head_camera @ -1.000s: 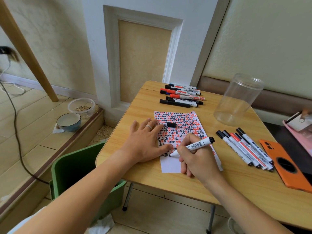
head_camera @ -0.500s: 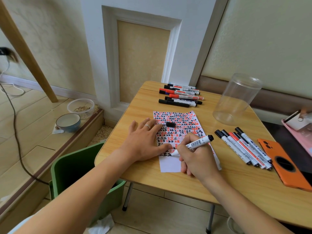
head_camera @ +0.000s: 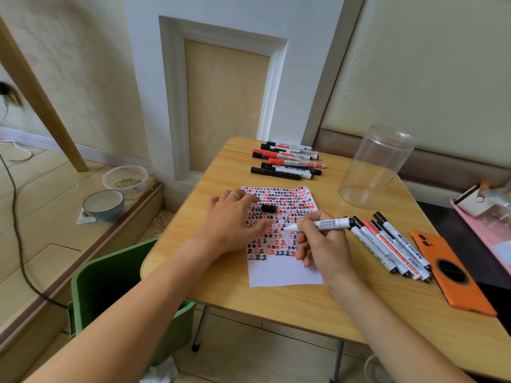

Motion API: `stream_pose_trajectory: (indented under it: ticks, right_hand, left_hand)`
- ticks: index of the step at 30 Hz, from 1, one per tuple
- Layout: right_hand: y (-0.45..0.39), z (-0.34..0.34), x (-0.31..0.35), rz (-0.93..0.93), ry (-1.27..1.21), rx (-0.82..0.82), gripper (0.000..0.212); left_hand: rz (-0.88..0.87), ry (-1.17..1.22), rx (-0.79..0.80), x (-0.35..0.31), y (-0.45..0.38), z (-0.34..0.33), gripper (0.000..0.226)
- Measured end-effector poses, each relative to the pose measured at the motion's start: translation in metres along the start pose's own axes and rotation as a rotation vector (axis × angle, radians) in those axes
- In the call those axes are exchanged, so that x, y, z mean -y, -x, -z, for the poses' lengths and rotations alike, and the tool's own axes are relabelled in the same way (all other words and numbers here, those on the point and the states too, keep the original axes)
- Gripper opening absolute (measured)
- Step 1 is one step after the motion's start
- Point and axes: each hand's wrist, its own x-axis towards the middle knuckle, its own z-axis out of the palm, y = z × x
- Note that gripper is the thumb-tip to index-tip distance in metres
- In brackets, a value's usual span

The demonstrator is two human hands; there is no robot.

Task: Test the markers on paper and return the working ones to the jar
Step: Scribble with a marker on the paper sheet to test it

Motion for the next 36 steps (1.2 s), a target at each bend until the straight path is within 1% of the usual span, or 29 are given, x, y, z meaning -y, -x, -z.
stream_pose_trajectory:
  ticks: [4,10,12,17,22,29,31,34,36]
  right_hand:
    - [-0.002,0.001,-0.004,-0.003,-0.029,-0.015,0.013]
    - [-0.002,0.002,-0.006,0.014,-0.046,-0.017,0.012]
    - [-0.003,0.003,-0.007,0.016,-0.058,-0.019,0.013]
    - [-0.003,0.003,-0.007,0.049,-0.075,0.002,0.011]
    - [-0.002,0.002,-0.006,0.08,-0.074,0.032,0.008]
    - [-0.001,0.003,-0.006,0.104,-0.06,0.08,0.009]
    - [-0.001,0.003,-0.006,0.098,-0.064,0.087,0.009]
    - [-0.001,0.003,-0.006,0.098,-0.082,0.107,0.009]
    - [-0.001,0.003,-0.006,0.104,-0.097,0.122,0.01]
  left_hand:
    - [-0.073,0.037,-0.065,-0.01,-0.007,-0.004,0.051]
    - [-0.118,0.049,-0.09,-0.014,-0.013,-0.008,0.024]
    - [-0.135,0.069,-0.107,-0.013,-0.012,-0.007,0.019]
    - [-0.171,0.098,-0.129,-0.013,-0.001,-0.006,0.018]
    - [-0.192,0.178,-0.147,-0.017,0.005,-0.005,0.019]
    - [-0.326,0.327,-0.125,-0.024,0.011,-0.008,0.014]
    - [-0.347,0.41,-0.104,-0.026,0.012,-0.007,0.012]
    - [-0.333,0.53,-0.024,-0.03,0.015,-0.005,0.009]
    - [-0.341,0.558,0.002,-0.032,0.017,-0.004,0.01]
